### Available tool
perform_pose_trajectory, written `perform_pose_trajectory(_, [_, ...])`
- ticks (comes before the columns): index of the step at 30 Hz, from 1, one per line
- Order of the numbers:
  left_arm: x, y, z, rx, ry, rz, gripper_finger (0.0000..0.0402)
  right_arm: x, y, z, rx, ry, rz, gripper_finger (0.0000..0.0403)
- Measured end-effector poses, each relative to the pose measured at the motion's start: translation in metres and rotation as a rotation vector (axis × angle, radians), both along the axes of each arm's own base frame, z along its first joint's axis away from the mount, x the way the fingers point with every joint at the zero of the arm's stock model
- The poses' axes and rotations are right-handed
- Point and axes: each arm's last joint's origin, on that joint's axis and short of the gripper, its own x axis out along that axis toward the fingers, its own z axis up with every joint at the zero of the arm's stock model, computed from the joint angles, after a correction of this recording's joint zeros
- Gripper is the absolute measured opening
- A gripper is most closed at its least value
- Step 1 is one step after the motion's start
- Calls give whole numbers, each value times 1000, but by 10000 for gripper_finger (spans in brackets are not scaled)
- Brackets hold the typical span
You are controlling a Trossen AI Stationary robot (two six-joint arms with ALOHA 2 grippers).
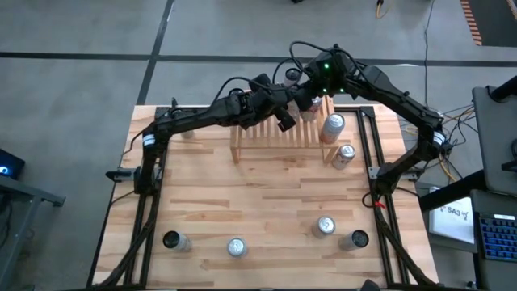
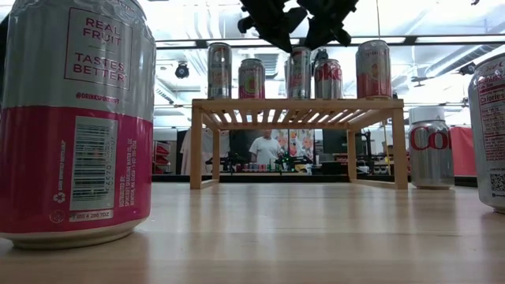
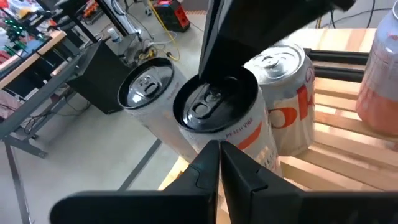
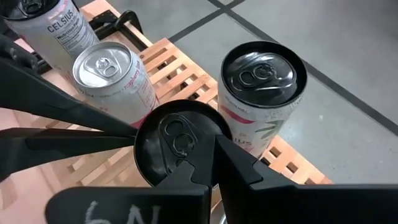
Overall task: Place canned beverage on shelf
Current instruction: Put the left white soda can on the shelf aligned with the other white soda can
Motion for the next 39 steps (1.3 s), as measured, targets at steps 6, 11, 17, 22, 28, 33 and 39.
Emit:
perform_pose_trajectory(6, [-1, 0, -2, -4, 21, 1, 0, -1, 1, 2, -5, -10, 0, 9])
perform_pose_trajectory(11, [-1, 0, -4, -8, 31, 1, 0, -4, 2, 4, -5, -20, -15, 9])
perform_pose_trajectory(17, [0, 0, -5, -12, 30, 4, 0, -7, -3, 5, 18, -42, -63, 9])
perform_pose_trajectory(22, [3, 1, -11, -18, 44, 5, 0, -9, -5, 5, 29, -50, -82, 9])
perform_pose_trajectory(28, [4, 0, -13, -27, 48, 4, 0, -8, -4, 5, 53, -61, -54, 9])
perform_pose_trajectory(33, [4, 0, -13, -27, 48, 4, 0, -7, -3, 4, 79, -74, -41, 9])
perform_pose_trajectory(39, [4, -1, -13, -38, 36, 9, 0, -6, -2, 5, 109, -101, -3, 9])
